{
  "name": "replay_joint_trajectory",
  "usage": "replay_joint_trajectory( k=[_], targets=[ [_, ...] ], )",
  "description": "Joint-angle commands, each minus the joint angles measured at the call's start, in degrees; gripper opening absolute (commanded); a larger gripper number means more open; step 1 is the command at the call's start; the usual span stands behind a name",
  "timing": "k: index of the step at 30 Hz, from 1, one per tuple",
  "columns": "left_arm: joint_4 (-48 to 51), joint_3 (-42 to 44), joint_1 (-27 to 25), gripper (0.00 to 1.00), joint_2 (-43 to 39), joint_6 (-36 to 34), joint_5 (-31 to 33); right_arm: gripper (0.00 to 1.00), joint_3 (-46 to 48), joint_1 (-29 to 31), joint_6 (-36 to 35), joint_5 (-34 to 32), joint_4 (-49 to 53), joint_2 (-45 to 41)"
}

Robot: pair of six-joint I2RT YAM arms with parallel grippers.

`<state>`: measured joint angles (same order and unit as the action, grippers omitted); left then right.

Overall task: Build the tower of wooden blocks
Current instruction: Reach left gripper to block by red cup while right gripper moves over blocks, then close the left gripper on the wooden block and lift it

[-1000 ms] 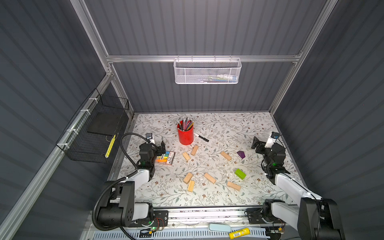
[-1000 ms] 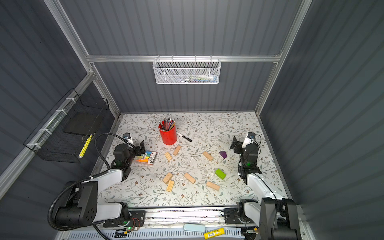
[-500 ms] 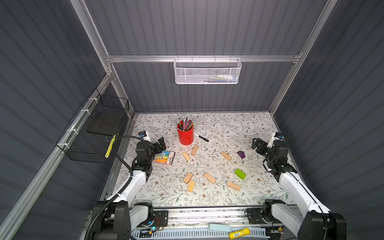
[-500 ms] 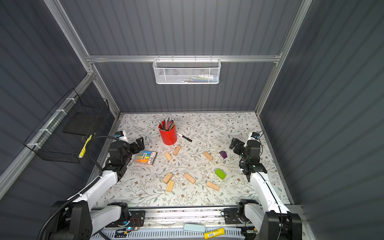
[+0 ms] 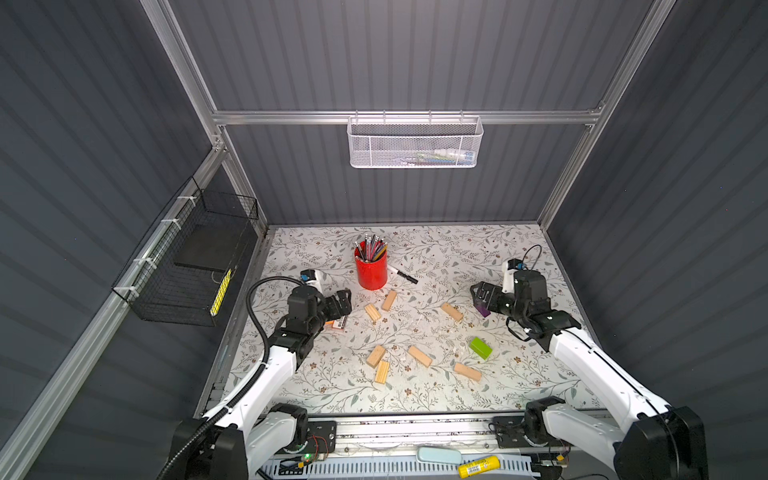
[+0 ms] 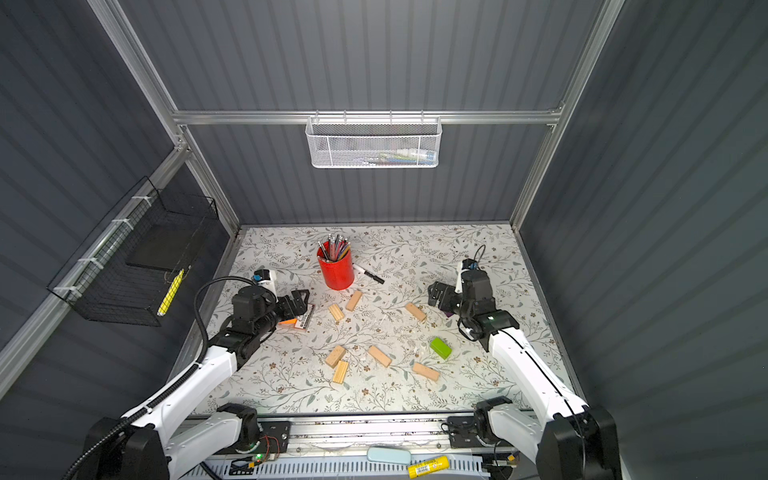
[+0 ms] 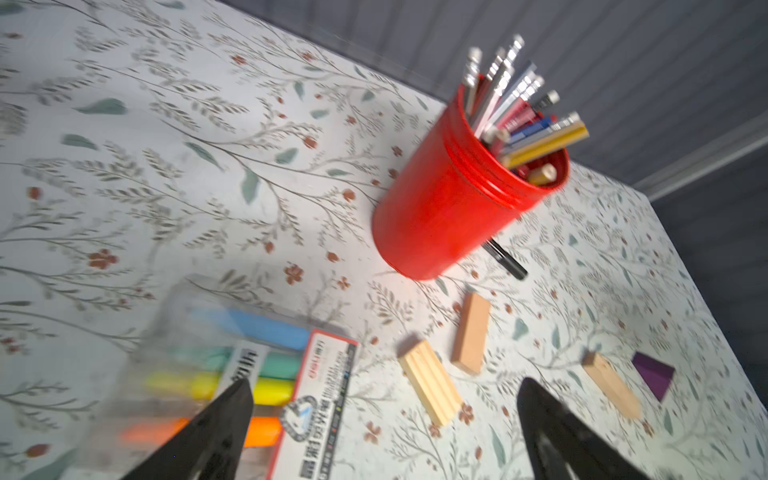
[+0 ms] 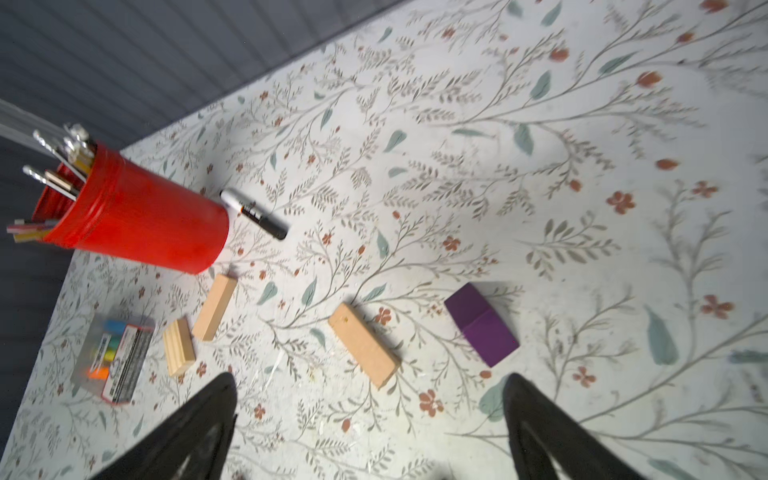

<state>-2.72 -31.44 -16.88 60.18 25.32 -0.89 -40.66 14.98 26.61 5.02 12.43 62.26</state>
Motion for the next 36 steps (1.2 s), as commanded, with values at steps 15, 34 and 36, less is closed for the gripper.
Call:
replay_joint_trajectory(
  k=[15, 34, 36],
  targets=[
    [8.3, -18.7, -21.9, 0.81, 26.6, -5.4, 9.6, 0.99, -2.3, 12.2, 5.5, 2.1, -0.4, 8.7],
    [14.9, -36.7, -22.8, 0.59, 49.3, -5.5, 13.7, 0.99, -2.4, 12.2, 2.5, 2.8, -2.3, 8.6],
    [15.8, -38.0, -22.7, 0.57, 50.9, -5.5, 14.1, 0.99, -2.5, 12.2, 2.4, 2.7, -2.4, 8.7]
  ],
)
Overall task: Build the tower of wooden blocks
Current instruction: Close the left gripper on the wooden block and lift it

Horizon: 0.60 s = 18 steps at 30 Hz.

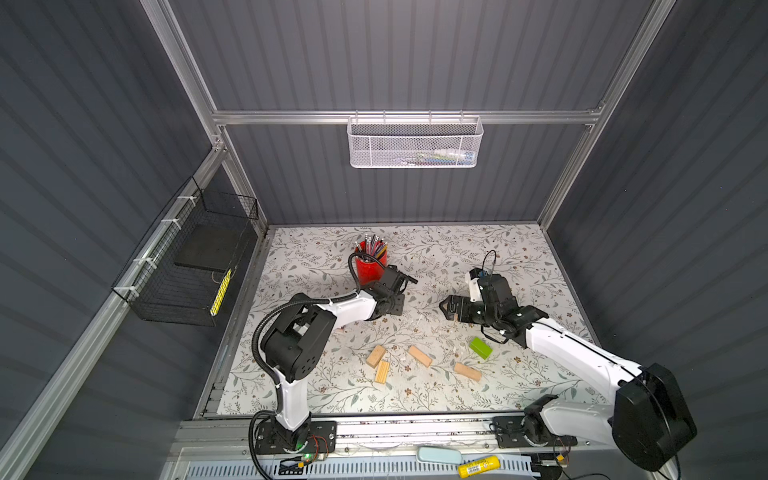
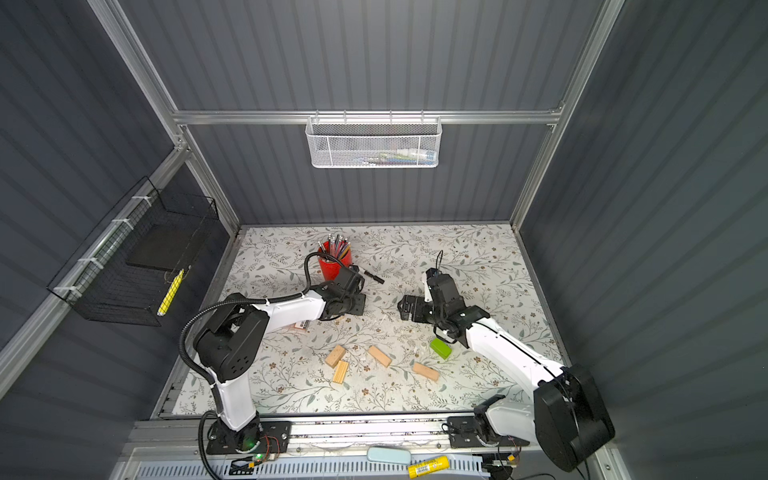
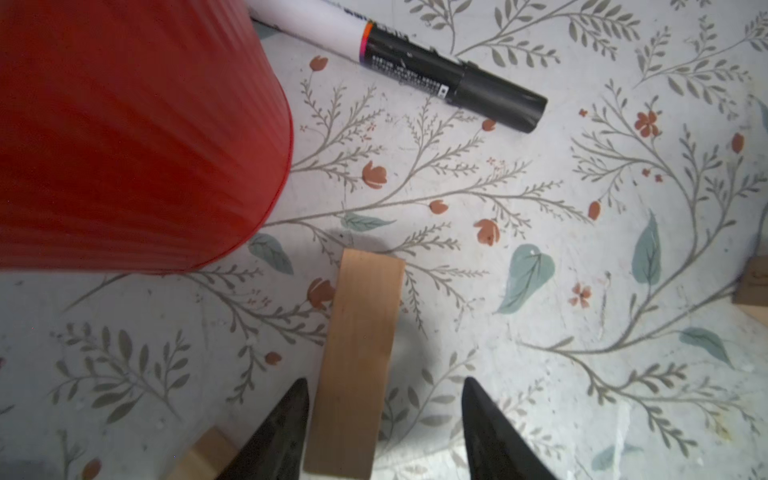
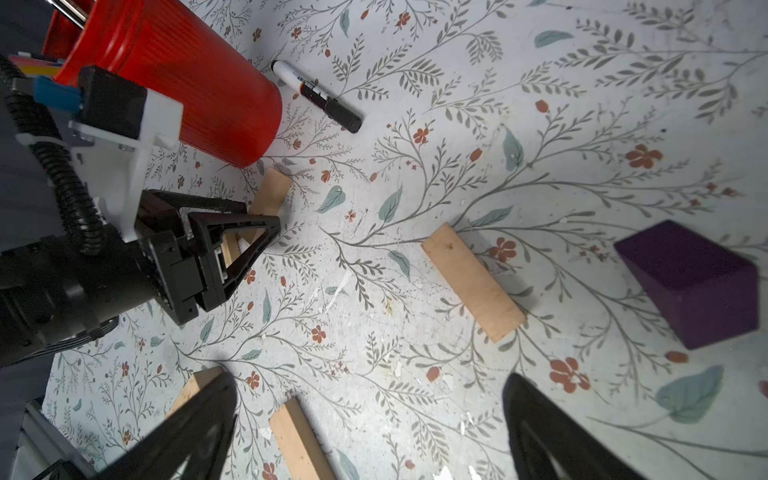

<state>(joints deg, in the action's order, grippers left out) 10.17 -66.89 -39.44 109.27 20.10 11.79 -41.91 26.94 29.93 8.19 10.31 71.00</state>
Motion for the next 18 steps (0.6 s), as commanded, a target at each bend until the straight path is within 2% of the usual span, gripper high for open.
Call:
replay_joint_trajectory(
  k=[1, 13, 18],
  targets=[
    [3.5, -3.2, -0.2, 0.56, 2.5, -0.1, 1.8, 0.99, -1.2, 0.3, -0.8, -0.4, -0.3, 0.0],
    [8.6, -7.9, -0.1, 0.39, 6.5, 2.0, 3.0, 0.99, -1.4, 0.3, -1.2, -0.7, -0.4, 0.3],
    [11.1, -8.2, -0.1, 0.32, 6.4, 5.9, 0.8, 0.99, -1.6, 0.3, -1.5, -0.7, 0.4, 0.3]
  ],
)
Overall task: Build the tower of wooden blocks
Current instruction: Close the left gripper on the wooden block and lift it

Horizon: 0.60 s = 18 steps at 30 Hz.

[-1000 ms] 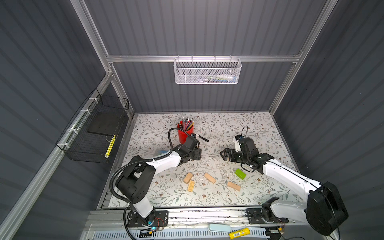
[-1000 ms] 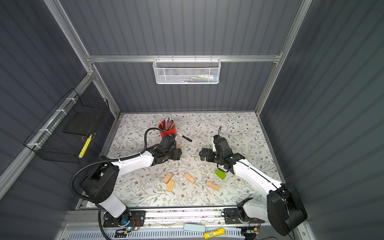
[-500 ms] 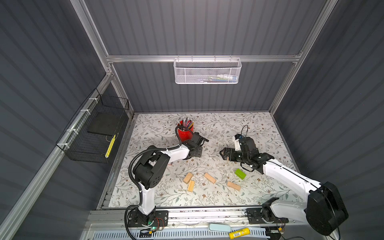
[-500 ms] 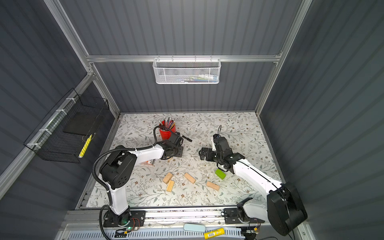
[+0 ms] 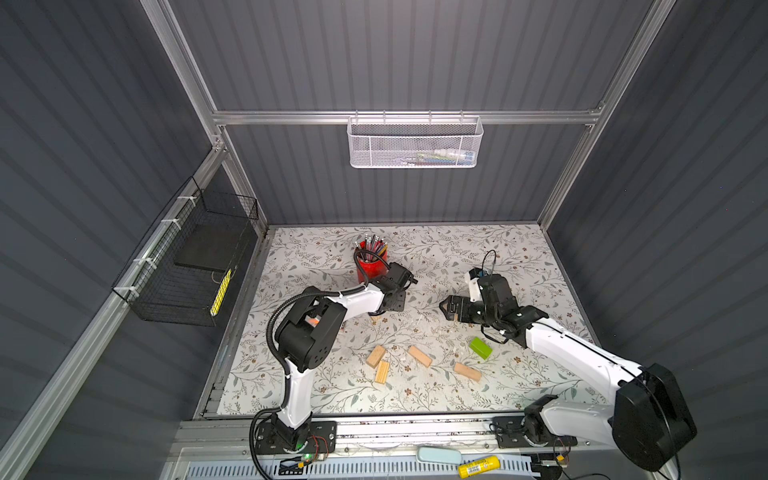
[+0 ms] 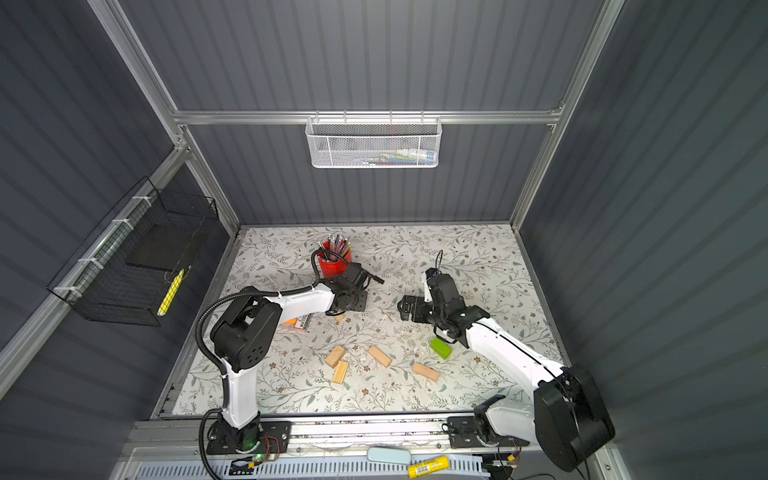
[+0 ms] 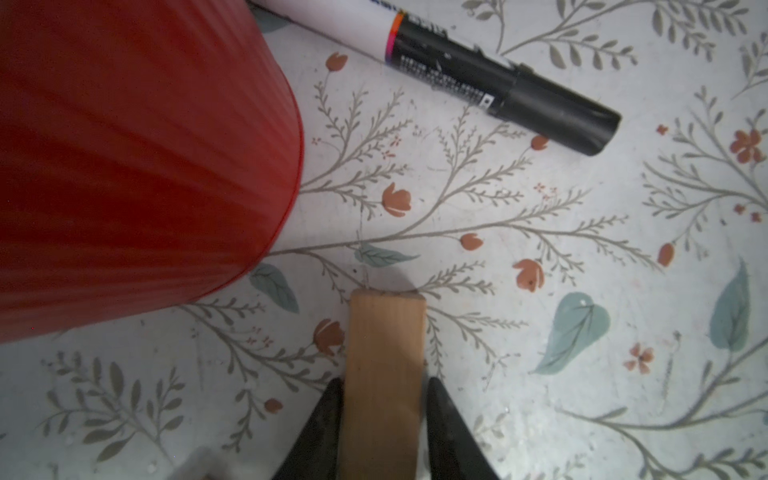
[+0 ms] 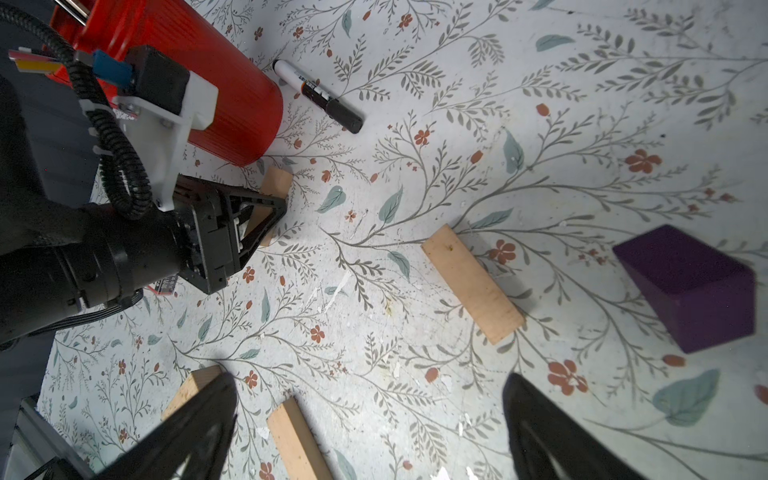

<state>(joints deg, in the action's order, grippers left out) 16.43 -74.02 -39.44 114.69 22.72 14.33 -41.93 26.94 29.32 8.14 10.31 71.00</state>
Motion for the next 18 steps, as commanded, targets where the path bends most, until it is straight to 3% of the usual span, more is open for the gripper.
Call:
replay_joint_trajectory(
  k=[1, 7, 18],
  targets=[
    [5.0, -0.9, -0.2, 0.31, 0.8, 3.9, -2.7, 0.99, -1.6, 0.3, -0.9, -0.7, 0.3, 0.2],
    [4.4, 1.2, -1.2, 0.24, -0.3, 9.5, -7.1, 0.99, -1.2, 0.2, -0.5, -0.4, 0.6, 0.2],
    [8.1, 0.8, -7.4, 0.17, 0.0, 16.2, -4.6, 0.99, -0.6, 0.3, 0.2, -0.4, 2.2, -0.8]
  ],
)
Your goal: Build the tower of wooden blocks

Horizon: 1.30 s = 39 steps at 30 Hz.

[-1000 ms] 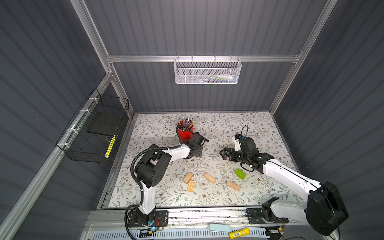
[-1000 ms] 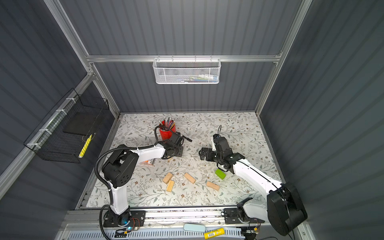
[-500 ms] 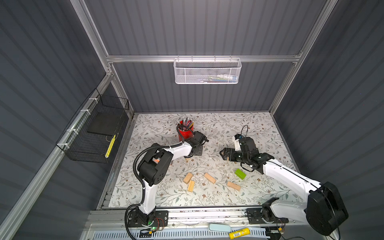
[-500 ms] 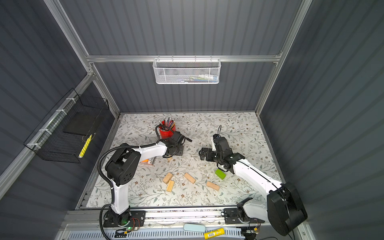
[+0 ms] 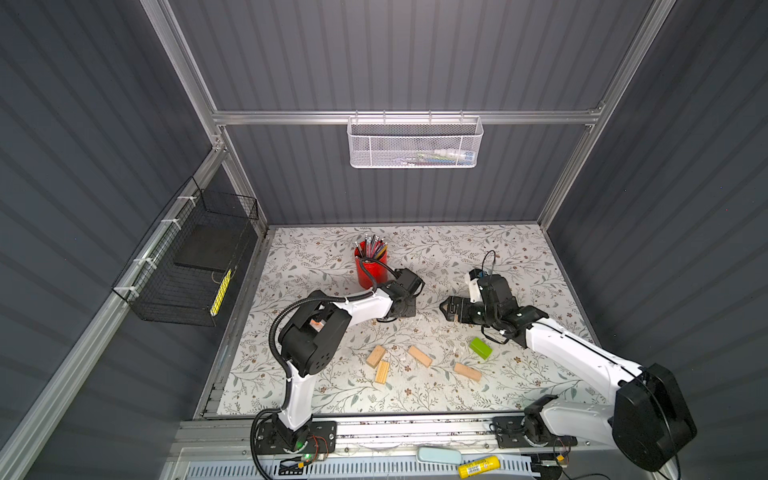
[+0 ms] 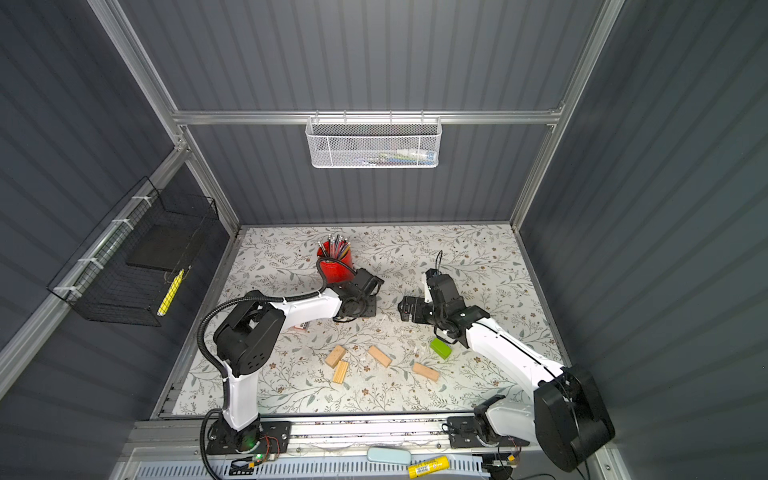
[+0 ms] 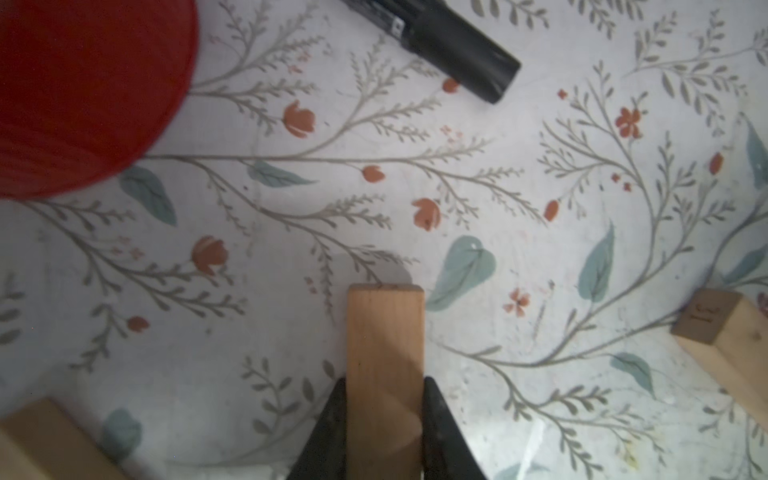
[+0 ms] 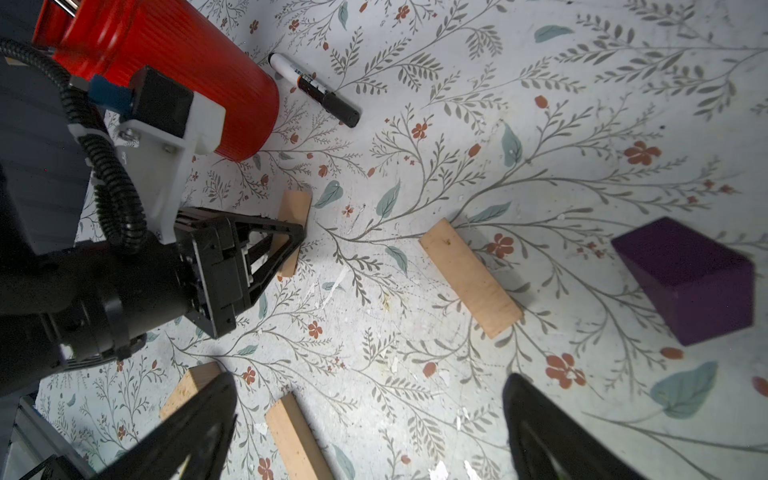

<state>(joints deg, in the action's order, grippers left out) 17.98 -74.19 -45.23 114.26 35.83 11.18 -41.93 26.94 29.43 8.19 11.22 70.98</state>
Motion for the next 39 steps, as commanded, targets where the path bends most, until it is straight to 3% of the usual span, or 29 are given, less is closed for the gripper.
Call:
replay_joint_trajectory(
  k=[1, 9, 18, 39],
  targets=[
    [7.4, 0.7, -2.3, 0.17, 0.4, 3.6, -0.3, 0.99, -0.5, 0.3, 0.3, -0.5, 1.5, -0.9],
    [7.2, 3.4, -4.6, 0.21, -0.8, 7.6, 1.3, 0.99, 0.4, 0.2, 0.8, 0.0, 1.2, -1.6],
    [8.2, 1.5, -4.9, 0.35, -0.1, 8.0, 1.7, 0.99, 0.0, 0.3, 0.9, 0.1, 1.4, -2.0],
    [6.6, 2.2, -5.1, 0.38, -2.2, 9.0, -1.1, 0.99, -1.1, -0.1, 0.6, -0.1, 3.5, -3.0]
  ],
)
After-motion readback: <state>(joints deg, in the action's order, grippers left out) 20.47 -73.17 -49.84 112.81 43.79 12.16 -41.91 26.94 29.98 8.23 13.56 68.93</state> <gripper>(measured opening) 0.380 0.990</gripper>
